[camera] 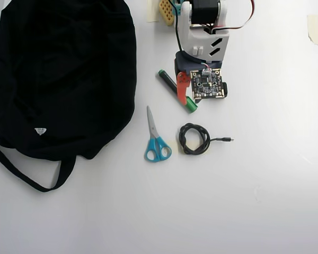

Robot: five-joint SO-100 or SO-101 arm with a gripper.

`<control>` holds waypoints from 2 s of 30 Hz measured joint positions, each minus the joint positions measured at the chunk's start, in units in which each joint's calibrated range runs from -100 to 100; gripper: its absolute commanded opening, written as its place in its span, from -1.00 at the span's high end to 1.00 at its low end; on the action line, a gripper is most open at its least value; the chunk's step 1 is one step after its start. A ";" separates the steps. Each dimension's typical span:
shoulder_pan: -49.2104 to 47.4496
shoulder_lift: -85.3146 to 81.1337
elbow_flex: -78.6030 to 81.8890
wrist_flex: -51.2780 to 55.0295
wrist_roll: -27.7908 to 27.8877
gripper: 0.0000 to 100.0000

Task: Put the green marker into the black bag

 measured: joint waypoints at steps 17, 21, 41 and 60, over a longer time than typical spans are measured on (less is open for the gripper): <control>0.00 0.00 0.00 11.25 -4.00 0.81; 0.00 0.00 0.00 11.25 -4.05 0.81; -0.51 0.00 0.00 11.25 -3.91 0.81; -5.36 0.00 0.00 18.03 -3.71 0.81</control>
